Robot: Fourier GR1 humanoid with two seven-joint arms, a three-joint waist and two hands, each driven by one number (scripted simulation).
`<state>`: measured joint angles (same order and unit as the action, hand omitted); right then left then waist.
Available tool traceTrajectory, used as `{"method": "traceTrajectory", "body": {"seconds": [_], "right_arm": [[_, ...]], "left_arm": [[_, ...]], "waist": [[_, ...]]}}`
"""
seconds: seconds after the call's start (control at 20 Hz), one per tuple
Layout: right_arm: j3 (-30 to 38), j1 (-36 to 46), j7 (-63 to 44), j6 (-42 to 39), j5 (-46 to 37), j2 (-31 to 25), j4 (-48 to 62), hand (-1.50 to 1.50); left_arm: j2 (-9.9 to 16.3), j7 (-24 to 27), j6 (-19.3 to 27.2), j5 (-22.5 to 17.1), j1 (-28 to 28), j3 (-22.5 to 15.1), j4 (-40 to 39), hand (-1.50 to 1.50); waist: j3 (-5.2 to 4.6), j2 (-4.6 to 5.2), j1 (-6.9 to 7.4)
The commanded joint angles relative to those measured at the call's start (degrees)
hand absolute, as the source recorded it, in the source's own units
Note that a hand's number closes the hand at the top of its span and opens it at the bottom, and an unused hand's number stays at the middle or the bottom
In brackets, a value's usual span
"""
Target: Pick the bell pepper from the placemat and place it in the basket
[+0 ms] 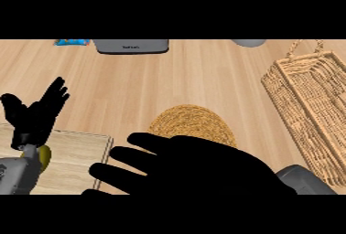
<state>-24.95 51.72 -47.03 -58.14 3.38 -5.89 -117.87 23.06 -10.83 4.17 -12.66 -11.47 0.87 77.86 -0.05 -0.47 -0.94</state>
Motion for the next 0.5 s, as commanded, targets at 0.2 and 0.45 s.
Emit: {"method": "traceTrajectory", "body": {"seconds": [0.2,0.45], "right_arm": [[6.16,-9.71,3.70,-4.86,1.24,-4.46,-5.78,-1.50],[3.18,-18.70,19.47,-4.97,-17.16,-2.43,-6.07,-1.50]], "left_arm": [[-2.10,-0.53,-0.17,1.95,-3.92,0.96,-3.06,0.00],[-2.76,-2.64,-0.08,3.01,-1.02,-0.36,2.87,0.00]], "waist": [[0.06,0.51,0.67],[0.15,0.74,1.57]]}}
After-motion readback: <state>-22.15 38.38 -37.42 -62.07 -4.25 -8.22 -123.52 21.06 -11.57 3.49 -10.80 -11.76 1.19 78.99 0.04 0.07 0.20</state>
